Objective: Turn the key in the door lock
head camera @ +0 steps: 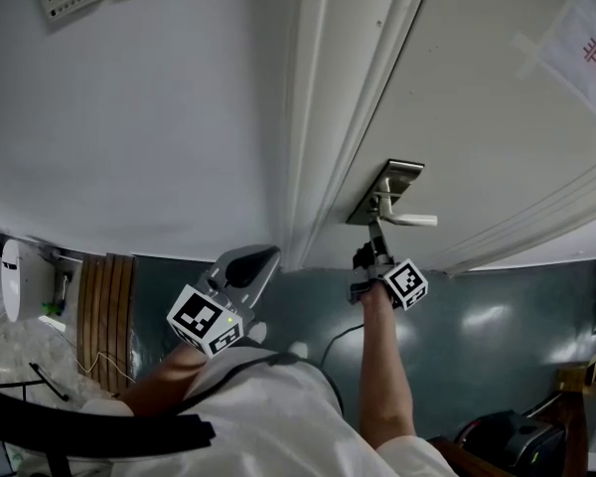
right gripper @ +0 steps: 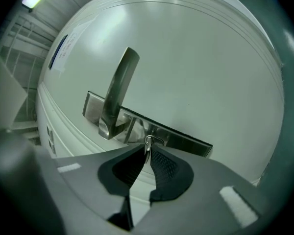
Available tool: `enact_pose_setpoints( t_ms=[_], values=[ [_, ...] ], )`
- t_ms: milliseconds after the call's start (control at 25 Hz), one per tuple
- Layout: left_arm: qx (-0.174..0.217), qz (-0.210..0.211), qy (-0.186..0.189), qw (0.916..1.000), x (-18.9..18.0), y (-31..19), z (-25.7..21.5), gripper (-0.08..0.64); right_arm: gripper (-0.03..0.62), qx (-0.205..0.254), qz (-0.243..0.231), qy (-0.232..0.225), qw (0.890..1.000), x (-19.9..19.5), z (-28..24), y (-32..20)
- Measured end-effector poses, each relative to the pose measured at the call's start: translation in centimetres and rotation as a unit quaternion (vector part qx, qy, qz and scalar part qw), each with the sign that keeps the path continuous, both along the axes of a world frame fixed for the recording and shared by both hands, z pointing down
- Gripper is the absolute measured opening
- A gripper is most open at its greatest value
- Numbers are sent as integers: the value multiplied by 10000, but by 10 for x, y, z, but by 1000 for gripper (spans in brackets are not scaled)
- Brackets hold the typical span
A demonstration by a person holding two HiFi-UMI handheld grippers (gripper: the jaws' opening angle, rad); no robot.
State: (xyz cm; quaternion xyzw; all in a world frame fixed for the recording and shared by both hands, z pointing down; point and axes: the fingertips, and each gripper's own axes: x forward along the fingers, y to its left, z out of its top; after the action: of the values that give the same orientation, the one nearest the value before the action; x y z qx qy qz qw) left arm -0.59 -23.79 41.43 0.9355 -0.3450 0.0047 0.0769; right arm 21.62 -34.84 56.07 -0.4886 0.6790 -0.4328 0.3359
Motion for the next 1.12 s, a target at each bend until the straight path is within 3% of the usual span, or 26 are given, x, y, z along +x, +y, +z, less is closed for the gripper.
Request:
enact_pose_setpoints(
  t_ms=[200, 360, 560, 840, 1120],
  values=[
    [24, -7, 9, 10000, 2, 2, -1, 6, 46, -162, -85, 1204, 9926, -5, -6, 0],
    [19, -36, 3, 10000, 1, 5, -1, 6, 46, -254, -188, 2576, 9657, -9, -5, -1],
    [51, -57, -29, 10000, 1, 12, -2, 6, 52, -361, -294, 4025, 9142, -10, -2, -2],
    [79, -84, -57, 9999, 0, 22, -3, 6, 63, -277, -394, 5816, 8120, -13, -1, -1],
    [73, -176, -60, 9998, 1, 28, -3, 6, 66, -171, -456, 6545, 7545, -17, -4, -1]
  ],
)
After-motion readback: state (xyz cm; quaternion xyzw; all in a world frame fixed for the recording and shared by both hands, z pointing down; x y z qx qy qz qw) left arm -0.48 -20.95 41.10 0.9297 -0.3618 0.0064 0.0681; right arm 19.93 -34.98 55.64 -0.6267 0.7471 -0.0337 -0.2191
